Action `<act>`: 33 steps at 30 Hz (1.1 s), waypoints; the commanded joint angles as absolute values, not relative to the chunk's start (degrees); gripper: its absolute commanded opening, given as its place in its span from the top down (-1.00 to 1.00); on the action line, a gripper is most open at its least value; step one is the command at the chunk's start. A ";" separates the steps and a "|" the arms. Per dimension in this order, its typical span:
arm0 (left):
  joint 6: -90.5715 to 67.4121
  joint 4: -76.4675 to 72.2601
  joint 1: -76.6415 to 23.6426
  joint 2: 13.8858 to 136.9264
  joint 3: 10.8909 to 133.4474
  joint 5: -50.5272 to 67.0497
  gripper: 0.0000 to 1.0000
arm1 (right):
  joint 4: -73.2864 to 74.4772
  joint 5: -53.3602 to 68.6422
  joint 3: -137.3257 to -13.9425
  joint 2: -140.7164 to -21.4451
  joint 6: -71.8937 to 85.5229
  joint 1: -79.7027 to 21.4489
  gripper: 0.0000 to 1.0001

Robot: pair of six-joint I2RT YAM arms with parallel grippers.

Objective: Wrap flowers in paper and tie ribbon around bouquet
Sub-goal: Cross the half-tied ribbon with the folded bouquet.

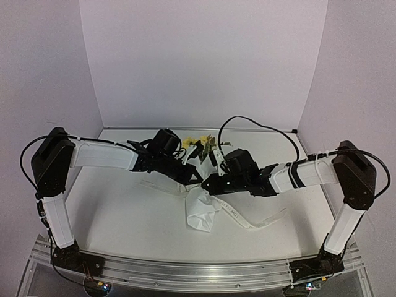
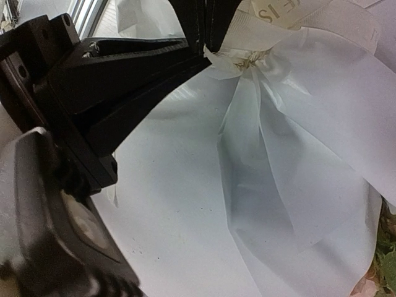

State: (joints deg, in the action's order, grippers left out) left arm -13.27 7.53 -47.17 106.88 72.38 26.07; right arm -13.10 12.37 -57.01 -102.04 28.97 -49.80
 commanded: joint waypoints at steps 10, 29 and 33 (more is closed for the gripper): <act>-16.86 0.77 -50.28 100.74 70.67 32.73 1.00 | -25.69 11.96 -50.66 -99.23 38.37 -49.57 1.00; -15.15 6.66 -50.99 102.16 73.77 25.49 1.00 | -36.30 15.67 -48.05 -101.83 40.93 -48.93 1.00; -14.17 7.24 -49.97 101.30 73.58 24.57 1.00 | -36.38 16.63 -48.07 -102.13 42.09 -47.97 1.00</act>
